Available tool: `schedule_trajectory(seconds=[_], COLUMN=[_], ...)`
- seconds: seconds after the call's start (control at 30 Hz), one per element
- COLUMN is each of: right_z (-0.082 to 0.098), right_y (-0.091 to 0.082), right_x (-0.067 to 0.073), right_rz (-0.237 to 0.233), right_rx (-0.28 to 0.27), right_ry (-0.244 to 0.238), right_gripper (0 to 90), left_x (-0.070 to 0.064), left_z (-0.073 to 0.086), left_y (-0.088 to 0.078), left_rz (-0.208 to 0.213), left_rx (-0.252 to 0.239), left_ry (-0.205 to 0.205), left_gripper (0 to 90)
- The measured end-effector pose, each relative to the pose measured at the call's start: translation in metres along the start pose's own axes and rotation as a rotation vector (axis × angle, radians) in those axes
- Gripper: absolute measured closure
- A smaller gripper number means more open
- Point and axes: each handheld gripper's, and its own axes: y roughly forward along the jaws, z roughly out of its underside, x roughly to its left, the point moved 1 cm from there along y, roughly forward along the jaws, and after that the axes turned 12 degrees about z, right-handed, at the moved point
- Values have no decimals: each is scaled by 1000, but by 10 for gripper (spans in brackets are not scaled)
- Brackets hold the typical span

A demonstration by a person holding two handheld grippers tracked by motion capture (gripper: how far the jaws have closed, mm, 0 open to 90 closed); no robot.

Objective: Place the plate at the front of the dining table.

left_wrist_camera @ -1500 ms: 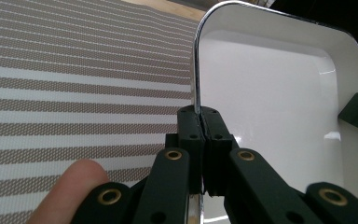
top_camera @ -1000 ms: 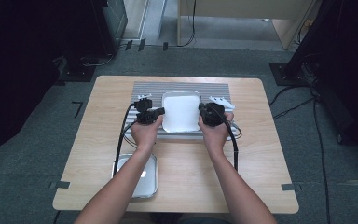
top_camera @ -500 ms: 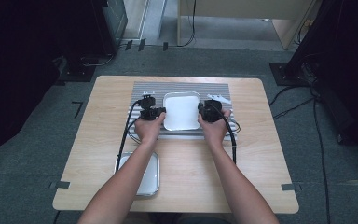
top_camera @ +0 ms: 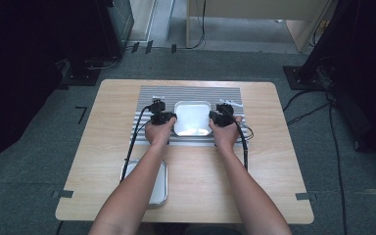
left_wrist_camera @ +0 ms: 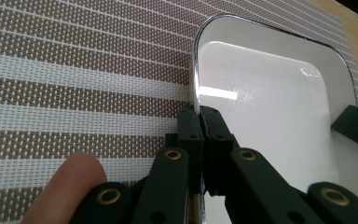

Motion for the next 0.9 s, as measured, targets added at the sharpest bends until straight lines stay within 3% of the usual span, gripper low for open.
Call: schedule_trajectory(seconds=[0.17, 0.33, 0.53, 0.6, 0.7, 0.77, 0.9], right_z=[-1, -7, -10, -10, -9, -9, -10], right_y=[6, 11, 22, 26, 29, 31, 29], right_x=[6, 20, 24, 24, 23, 22, 25], right_rz=[12, 19, 36, 38, 37, 32, 17], right_rx=[6, 0, 5, 9, 12, 9, -10], right_ry=[37, 15, 31, 34, 42, 55, 64], right_gripper=[900, 900, 900, 900, 898, 899, 900], left_x=[6, 15, 27, 29, 29, 29, 25], left_z=[-4, -12, -18, -21, -22, -23, -23], left_y=[2, 1, 5, 7, 8, 9, 9], left_rz=[-23, -30, 25, 33, 27, 24, -23], left_rx=[-17, -29, -62, -70, -74, -84, -123], left_ry=[-9, -27, -133, -152, -138, -151, -133], left_gripper=[882, 877, 876, 868, 865, 863, 864])
